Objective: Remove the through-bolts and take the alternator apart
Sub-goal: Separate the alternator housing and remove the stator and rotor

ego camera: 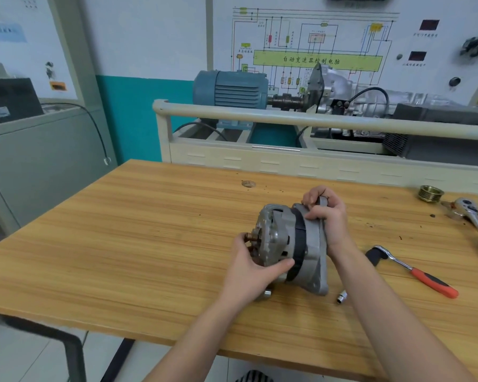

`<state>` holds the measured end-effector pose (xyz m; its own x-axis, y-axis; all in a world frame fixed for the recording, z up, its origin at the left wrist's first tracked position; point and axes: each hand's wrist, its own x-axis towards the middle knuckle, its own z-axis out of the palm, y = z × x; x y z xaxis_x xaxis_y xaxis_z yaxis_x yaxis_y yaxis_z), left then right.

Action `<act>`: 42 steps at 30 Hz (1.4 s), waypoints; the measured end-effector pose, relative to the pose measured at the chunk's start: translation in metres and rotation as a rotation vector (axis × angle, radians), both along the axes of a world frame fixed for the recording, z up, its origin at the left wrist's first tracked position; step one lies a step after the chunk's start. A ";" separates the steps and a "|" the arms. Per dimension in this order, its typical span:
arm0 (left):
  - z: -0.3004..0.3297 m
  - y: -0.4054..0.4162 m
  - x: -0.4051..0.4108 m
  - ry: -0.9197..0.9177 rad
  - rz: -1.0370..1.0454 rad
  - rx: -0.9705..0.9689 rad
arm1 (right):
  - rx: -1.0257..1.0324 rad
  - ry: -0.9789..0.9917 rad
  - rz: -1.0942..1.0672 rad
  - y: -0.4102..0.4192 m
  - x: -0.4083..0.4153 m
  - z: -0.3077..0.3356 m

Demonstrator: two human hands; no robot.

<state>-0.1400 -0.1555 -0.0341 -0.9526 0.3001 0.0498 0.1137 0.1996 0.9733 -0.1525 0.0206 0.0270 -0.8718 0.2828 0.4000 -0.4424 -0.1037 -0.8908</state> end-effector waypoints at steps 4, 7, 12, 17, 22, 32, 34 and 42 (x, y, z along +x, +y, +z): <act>0.000 0.002 0.000 0.017 0.014 -0.026 | -0.002 0.003 0.038 0.003 -0.003 -0.002; 0.006 0.001 -0.002 0.020 -0.029 -0.031 | -0.006 0.007 0.052 0.004 -0.004 -0.002; 0.022 -0.001 -0.004 0.067 -0.073 -0.078 | -0.022 0.010 0.065 0.004 -0.005 -0.003; 0.031 0.004 -0.011 0.113 -0.131 -0.132 | -0.004 0.006 0.066 0.004 -0.006 -0.003; 0.014 -0.007 -0.009 -0.012 -0.119 -0.098 | -0.012 0.011 0.086 0.004 -0.006 -0.003; 0.005 -0.015 -0.004 -0.046 -0.134 -0.127 | 0.009 0.047 0.070 0.003 -0.004 -0.007; 0.011 -0.013 0.000 -0.016 -0.067 -0.156 | 0.006 0.052 0.043 0.004 -0.005 -0.009; 0.053 0.022 0.000 0.246 0.050 -0.329 | -0.117 -0.141 0.075 0.005 -0.009 -0.018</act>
<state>-0.1405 -0.1339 0.0186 -0.9379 0.2921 0.1869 0.3176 0.5069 0.8014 -0.1619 0.0252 0.0086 -0.9372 0.2526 0.2405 -0.3010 -0.2376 -0.9235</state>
